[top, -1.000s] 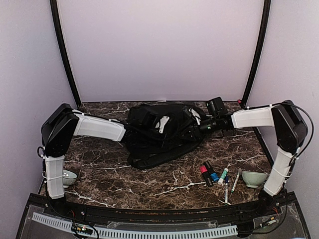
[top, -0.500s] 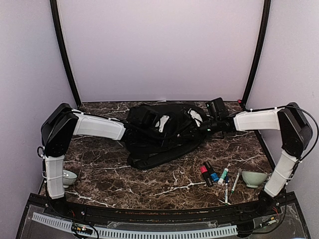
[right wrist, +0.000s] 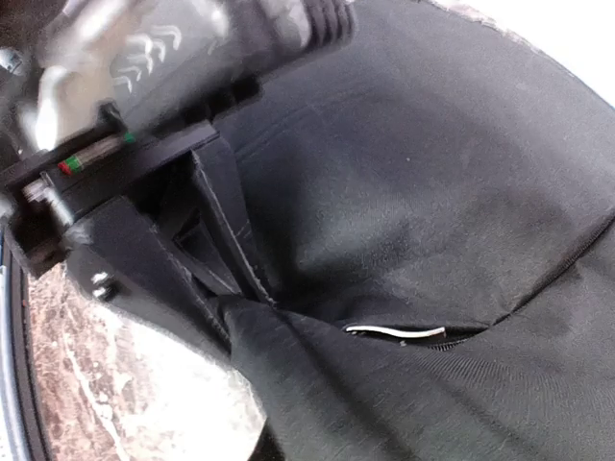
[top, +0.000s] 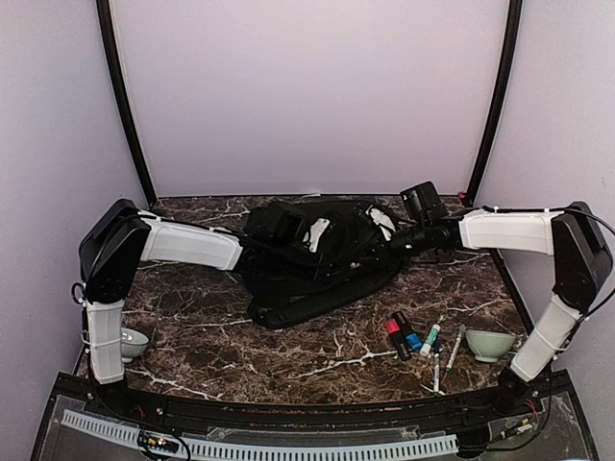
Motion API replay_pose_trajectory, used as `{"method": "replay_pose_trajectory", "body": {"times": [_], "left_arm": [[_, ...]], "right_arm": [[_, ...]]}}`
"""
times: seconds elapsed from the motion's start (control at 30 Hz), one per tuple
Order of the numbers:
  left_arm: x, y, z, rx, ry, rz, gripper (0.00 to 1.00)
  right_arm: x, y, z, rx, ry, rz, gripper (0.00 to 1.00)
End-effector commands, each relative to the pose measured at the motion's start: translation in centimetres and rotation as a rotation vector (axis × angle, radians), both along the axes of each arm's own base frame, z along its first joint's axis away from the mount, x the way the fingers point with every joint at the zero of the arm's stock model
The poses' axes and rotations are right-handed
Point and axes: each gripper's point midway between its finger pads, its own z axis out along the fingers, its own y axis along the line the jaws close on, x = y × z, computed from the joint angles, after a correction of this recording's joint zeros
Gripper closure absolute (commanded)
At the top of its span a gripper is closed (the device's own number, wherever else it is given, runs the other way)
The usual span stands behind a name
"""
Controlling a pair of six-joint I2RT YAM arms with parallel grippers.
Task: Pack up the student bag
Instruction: Place the largest pocket of the bag in the student bag, then pass from the right arm to the left
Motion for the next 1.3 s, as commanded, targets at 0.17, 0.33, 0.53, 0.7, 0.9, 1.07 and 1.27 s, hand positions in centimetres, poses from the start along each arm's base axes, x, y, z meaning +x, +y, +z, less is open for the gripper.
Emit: {"method": "replay_pose_trajectory", "body": {"times": [0.17,0.33,0.53,0.7,0.9,1.07,1.27], "left_arm": [[2.6,-3.0,6.8,-0.066,-0.363,-0.110,0.49],[1.0,-2.4,6.1,-0.008,-0.394,-0.215,0.46],[-1.4,-0.3,4.2,0.012,-0.449,-0.266,0.33],[-1.1,-1.1,0.8,0.128,-0.479,-0.304,0.30],[0.3,-2.0,0.6,0.111,-0.523,-0.261,0.44],[1.3,-2.7,-0.2,0.124,-0.513,-0.246,0.65],[0.9,-2.6,-0.1,0.148,-0.488,-0.279,0.96]], "right_arm": [[-0.4,1.2,0.2,0.051,0.091,0.043,1.00],[0.3,0.7,0.5,0.078,0.113,0.010,1.00],[0.4,0.6,0.8,0.102,0.136,0.004,1.00],[0.5,0.6,1.0,0.110,0.143,-0.003,1.00],[0.5,0.3,1.2,0.115,0.140,-0.012,1.00],[0.7,-0.2,1.7,0.123,0.151,-0.024,1.00],[0.7,-2.0,4.0,0.118,0.149,-0.003,0.94]]}}
